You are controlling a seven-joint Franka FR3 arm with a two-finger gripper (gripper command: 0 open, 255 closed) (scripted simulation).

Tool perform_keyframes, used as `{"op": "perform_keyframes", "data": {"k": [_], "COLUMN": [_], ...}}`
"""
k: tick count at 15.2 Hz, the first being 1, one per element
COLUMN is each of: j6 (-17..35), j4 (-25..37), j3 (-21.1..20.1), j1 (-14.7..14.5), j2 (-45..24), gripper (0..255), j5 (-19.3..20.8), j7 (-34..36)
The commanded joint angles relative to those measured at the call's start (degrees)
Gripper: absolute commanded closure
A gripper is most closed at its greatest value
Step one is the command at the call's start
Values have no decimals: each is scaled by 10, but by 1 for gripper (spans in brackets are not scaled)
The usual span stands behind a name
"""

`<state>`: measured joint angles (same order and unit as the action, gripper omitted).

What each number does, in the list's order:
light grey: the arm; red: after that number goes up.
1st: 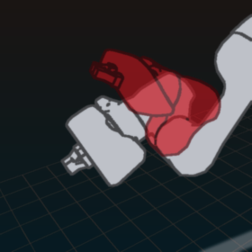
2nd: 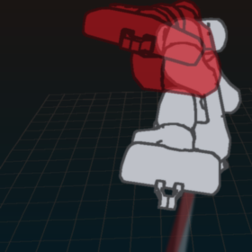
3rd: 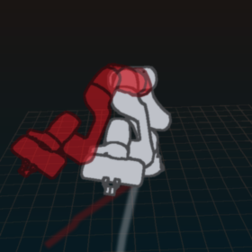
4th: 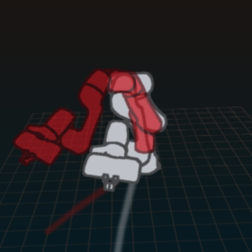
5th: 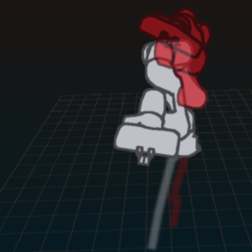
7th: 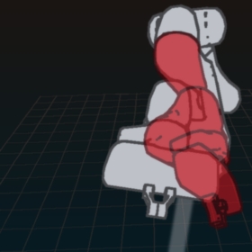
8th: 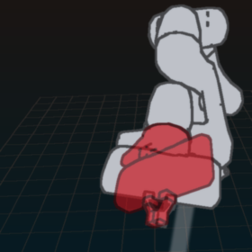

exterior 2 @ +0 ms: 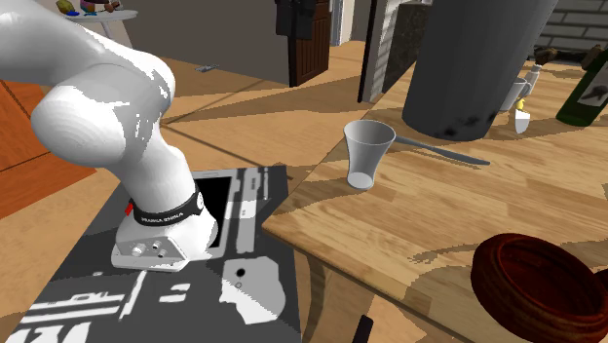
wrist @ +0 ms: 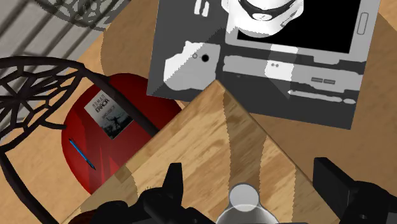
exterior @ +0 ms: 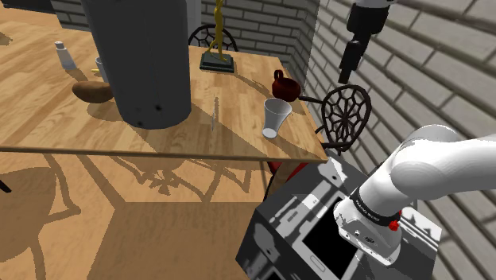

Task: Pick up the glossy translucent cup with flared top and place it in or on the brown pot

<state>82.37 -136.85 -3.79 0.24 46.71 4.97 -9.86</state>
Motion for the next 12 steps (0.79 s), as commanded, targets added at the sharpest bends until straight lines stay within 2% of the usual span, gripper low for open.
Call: {"op": "perform_keyframes", "data": {"k": [1,6,12], "j6": [0,113,252], "j4": [0,-54,-89], "j3": [0,-37,-84], "j1": [0,-11,-16], "j2": [0,-36,-114], "gripper": [0,0,0], "j5": [0,-5,4], "j7": [0,37,87]}}
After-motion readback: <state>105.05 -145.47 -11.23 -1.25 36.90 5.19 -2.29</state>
